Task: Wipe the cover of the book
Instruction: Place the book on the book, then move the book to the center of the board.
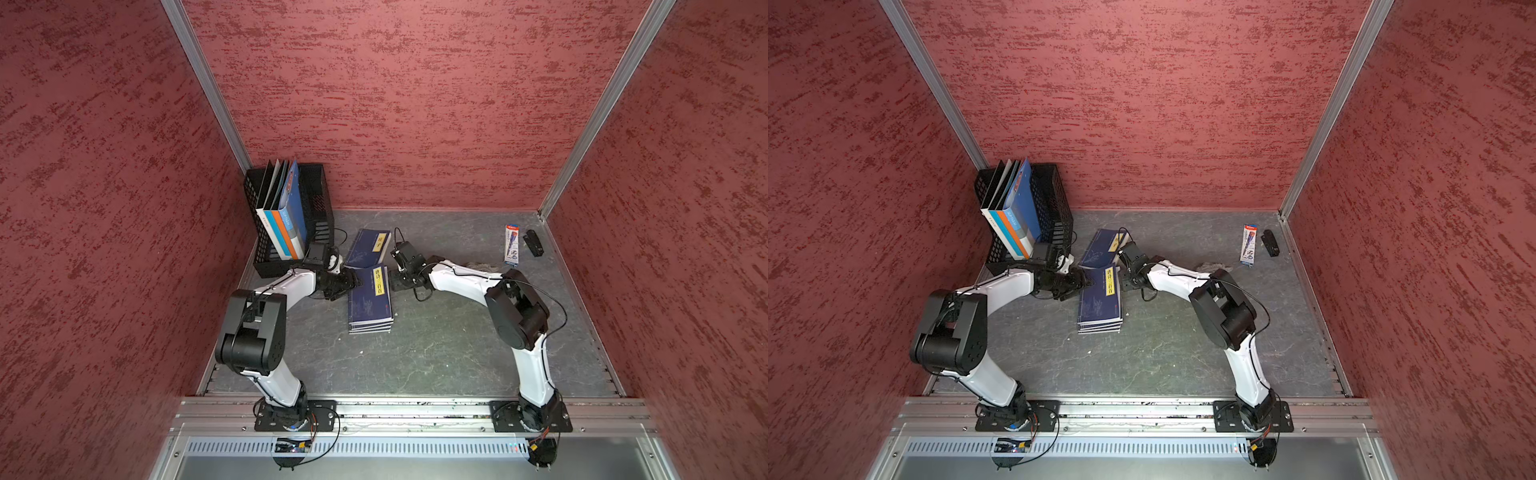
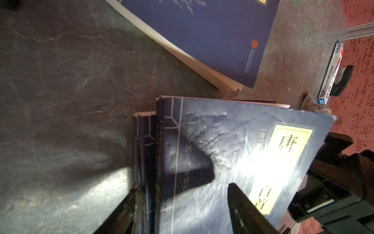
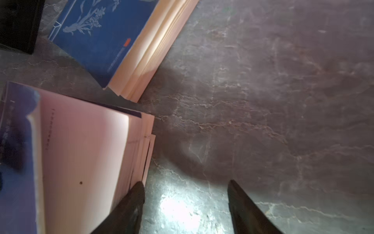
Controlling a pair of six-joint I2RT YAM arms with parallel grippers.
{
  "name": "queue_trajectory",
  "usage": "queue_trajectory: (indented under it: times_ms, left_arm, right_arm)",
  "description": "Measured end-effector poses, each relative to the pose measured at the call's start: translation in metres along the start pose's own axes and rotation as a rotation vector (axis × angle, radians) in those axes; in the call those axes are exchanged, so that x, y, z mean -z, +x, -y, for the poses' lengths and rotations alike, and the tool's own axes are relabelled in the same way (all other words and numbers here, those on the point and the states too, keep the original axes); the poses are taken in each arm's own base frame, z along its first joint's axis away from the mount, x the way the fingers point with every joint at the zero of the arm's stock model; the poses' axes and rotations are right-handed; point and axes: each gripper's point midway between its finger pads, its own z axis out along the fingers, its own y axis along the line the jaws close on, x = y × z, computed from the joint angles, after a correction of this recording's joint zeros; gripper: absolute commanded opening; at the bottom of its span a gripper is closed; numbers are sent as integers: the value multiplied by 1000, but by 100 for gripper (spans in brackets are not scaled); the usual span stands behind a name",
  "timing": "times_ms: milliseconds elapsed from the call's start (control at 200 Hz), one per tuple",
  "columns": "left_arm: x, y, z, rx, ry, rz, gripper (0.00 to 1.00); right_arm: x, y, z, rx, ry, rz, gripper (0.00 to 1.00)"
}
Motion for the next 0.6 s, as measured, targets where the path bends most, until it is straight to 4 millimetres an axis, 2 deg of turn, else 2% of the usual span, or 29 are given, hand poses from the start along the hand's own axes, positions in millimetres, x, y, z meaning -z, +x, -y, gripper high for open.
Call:
queue_trajectory:
  times_ms: [185, 336, 451, 601]
  left_arm:
    - [0, 1, 0, -11, -15, -2, 73]
    - [7, -2, -1, -23, -45, 11, 76]
    - [16, -14, 5, -40, -58, 42, 80]
    - [29, -40, 21, -87, -55, 110, 85]
  right_arm:
    - [1, 2, 4, 9, 35, 1, 67]
    - [1, -2, 13, 2, 60, 7, 67]
    - [2, -9, 27, -7, 78, 17, 67]
    - [6, -25, 48, -30, 87, 47, 67]
